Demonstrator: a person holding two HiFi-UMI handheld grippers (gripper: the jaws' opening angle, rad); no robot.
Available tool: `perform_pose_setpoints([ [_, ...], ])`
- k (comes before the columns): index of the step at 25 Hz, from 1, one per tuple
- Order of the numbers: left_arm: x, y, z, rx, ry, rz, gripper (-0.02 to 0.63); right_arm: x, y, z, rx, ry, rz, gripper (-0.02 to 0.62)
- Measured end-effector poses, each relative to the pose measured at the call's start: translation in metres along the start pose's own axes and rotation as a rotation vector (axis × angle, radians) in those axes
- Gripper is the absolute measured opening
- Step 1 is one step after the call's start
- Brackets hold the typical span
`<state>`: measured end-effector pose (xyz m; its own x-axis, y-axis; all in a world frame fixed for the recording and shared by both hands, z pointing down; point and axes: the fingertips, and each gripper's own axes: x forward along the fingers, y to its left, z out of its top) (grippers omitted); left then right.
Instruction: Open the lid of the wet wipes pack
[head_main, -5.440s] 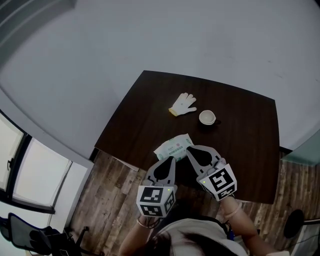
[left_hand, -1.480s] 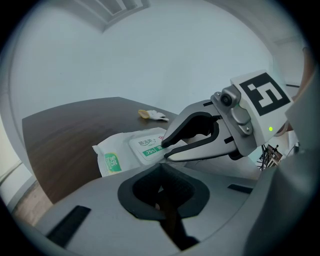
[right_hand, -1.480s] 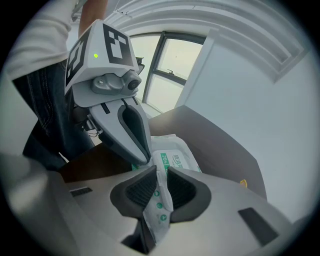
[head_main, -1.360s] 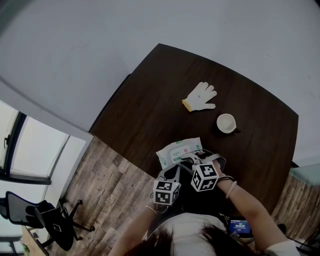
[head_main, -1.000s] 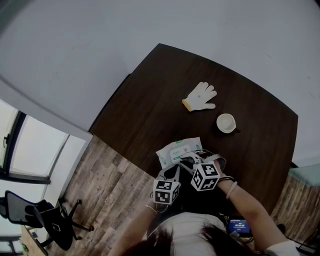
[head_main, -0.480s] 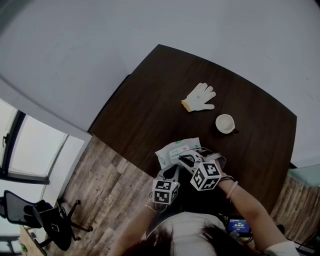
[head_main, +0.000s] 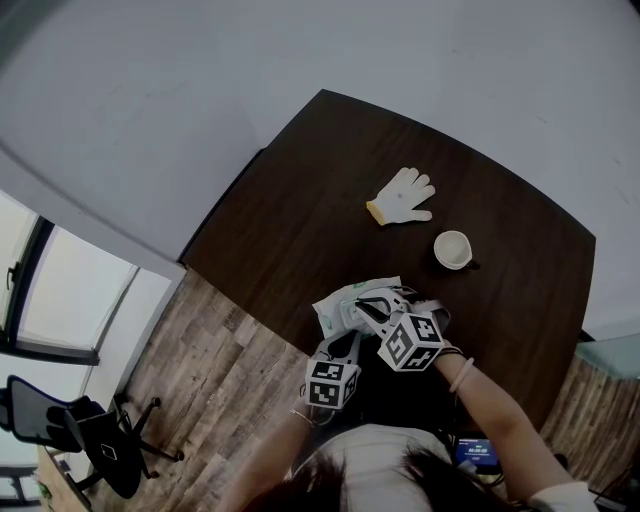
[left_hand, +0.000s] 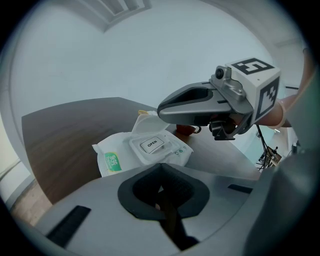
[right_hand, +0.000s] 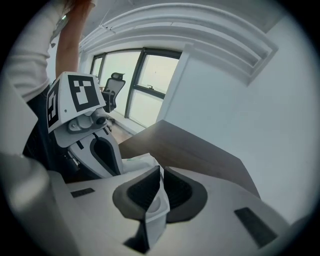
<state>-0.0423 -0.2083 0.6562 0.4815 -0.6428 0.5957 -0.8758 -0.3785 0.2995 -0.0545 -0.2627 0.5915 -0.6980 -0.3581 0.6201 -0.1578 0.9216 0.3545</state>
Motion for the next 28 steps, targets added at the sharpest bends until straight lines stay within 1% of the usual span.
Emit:
perform_pose_setpoints([
  [11,-0.001,-0.001,0.0,-0.008,0.0,-0.004,0.018,0.009,-0.024,0.004,0.072,-0.047,-0.044,0.046],
  [16,-0.001,0.0,0.001,-0.011,0.0,-0.008,0.018,0.017,-0.036,0.004,0.132,-0.067,-0.063,0.054],
  [28,0.001,0.0,0.0,-0.009,-0.001,-0.012,0.018,0.038,-0.052,-0.005,0.232,-0.093,-0.079,0.066],
])
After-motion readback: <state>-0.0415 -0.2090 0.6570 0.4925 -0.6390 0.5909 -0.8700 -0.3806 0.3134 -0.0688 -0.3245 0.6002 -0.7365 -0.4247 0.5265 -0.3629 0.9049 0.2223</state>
